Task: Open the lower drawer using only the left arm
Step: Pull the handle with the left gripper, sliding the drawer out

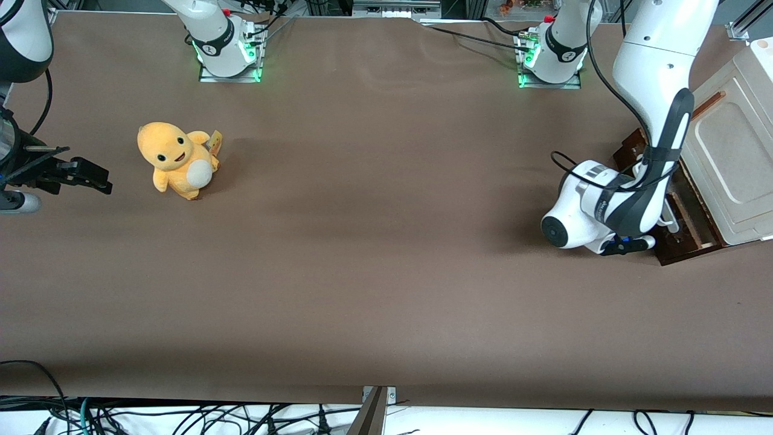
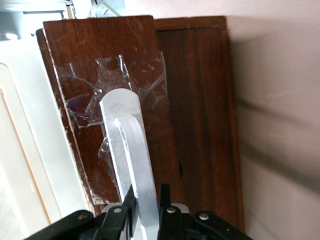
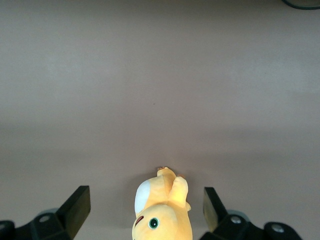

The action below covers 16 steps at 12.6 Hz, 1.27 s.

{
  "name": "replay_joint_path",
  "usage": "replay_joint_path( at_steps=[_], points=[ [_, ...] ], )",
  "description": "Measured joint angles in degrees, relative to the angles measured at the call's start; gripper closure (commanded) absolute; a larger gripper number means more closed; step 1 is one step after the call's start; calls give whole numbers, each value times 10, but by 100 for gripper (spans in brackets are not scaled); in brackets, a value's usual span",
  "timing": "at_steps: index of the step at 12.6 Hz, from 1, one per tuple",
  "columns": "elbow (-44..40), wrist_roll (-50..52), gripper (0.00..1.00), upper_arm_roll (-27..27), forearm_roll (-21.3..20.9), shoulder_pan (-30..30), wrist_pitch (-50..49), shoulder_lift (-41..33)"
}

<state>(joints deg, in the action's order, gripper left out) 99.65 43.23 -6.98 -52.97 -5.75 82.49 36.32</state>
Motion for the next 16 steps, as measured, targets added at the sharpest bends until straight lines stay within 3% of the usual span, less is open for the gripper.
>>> replay_joint_path(
  at_steps=[4,6,12,14,16],
  points=[
    [-29,-2,91,-6,24,-22,-8,11],
    [-33,-3,0,-9,27,-23,-10,12],
    [-55,-31,0,-12,41,-19,10,5],
    [-67,-55,0,-12,99,-13,58,-21],
    [-74,-107,0,-11,204,4,126,-77]
  ],
)
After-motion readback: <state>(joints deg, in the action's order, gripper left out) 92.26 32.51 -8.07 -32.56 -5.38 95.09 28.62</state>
